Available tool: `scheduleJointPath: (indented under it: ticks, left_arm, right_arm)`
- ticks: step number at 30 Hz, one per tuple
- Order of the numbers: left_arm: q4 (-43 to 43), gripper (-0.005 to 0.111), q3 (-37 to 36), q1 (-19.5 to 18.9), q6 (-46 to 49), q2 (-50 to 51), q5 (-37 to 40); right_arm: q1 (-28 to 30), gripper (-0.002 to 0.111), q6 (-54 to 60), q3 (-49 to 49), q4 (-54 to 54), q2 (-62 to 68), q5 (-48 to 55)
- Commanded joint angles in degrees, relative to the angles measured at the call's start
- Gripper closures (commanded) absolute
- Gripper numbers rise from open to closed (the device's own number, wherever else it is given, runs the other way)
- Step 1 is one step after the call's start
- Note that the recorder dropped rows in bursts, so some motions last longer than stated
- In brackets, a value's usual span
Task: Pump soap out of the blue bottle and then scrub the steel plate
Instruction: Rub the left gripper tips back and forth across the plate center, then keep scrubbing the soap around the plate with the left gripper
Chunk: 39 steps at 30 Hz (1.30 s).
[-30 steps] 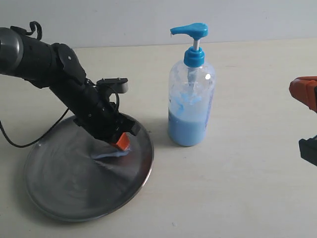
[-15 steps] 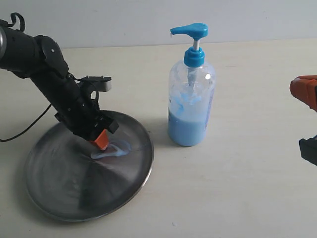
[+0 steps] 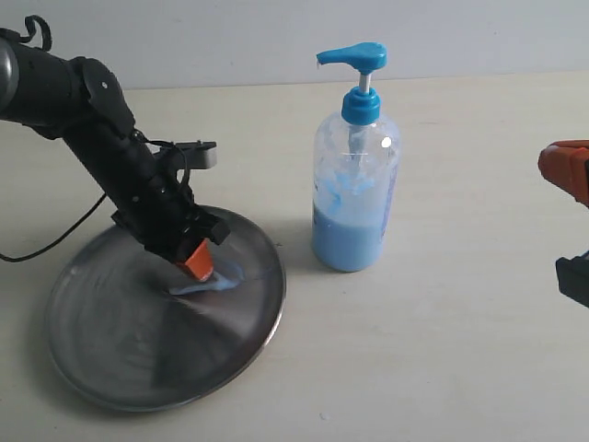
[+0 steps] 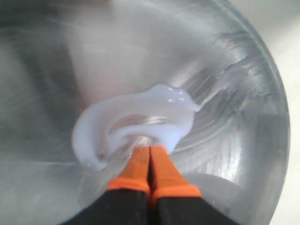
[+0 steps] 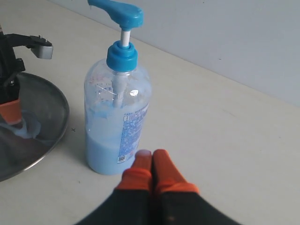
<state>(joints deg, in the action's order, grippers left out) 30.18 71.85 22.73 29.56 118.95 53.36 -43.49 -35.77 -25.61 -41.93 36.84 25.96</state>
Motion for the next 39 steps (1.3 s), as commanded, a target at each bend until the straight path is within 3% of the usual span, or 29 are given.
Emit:
scheduleJointPath:
  ticks: [1, 9, 30, 39]
  left_arm:
    - [1.16, 0.107, 0.40, 2.63, 0.22, 0.76, -2.14]
    - [1.18, 0.107, 0.40, 4.77, 0.11, 3.04, -3.97]
    - [-23.61, 0.107, 0.43, 4.55, -17.91, 1.34, -6.71]
    - [-23.53, 0.107, 0.79, 4.67, -18.07, 0.77, -1.99]
  right_arm:
    - [0.24, 0.108, -0.22, 0.17, -0.51, -0.15, -0.36]
    - [0.24, 0.108, -0.22, 0.17, -0.51, -0.15, -0.36]
    - [0.24, 0.108, -0.22, 0.17, -0.51, -0.15, -0.36]
    - [0.24, 0.108, -0.22, 0.17, -0.40, -0.15, -0.36]
